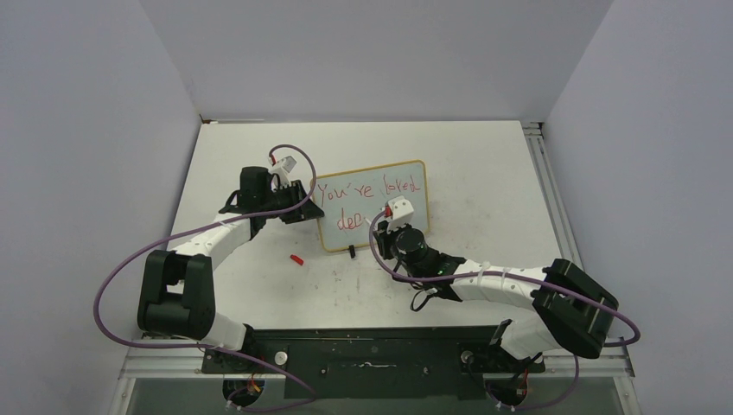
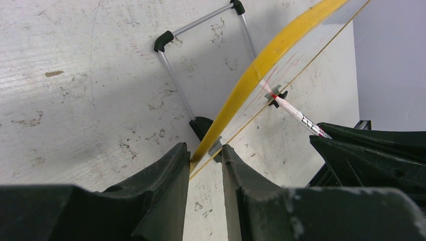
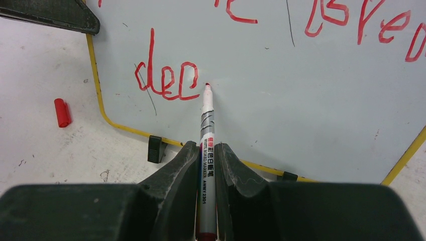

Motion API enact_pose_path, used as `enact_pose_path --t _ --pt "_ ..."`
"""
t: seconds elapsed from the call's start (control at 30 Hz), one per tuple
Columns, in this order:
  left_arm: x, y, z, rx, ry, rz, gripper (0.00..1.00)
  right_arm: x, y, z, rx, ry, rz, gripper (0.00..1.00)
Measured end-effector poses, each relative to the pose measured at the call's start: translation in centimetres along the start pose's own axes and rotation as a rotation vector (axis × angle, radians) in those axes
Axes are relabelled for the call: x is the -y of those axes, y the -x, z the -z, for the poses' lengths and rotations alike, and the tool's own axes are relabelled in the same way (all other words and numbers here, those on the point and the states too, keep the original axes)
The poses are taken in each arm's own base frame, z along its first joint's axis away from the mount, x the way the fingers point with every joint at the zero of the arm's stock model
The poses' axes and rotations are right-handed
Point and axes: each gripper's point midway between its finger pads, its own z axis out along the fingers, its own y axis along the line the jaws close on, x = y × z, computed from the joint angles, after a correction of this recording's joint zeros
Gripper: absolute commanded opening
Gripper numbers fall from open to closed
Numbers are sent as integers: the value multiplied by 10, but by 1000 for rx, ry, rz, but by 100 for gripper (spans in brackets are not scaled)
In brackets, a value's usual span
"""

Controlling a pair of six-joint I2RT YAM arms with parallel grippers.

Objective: Write a sentence on the whiteboard

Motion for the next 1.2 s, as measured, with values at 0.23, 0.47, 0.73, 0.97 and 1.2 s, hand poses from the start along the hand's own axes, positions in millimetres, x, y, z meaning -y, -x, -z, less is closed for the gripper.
enact_pose_path --t 0.23,0.47,0.73,0.97,1.2 --pt "0 0 0 0 0 0 28 0 -2 1 -3 -1 -16 5" --pt "0 0 0 0 0 0 28 -1 -31 11 -56 8 -29 5" --pt "1 1 1 4 -2 -3 28 -2 -50 23 -104 11 -28 5" --pt "1 1 1 5 -2 -4 28 -8 -17 27 -29 30 -52 5" --pt "2 1 1 5 -2 -4 28 -14 10 18 28 39 -43 5"
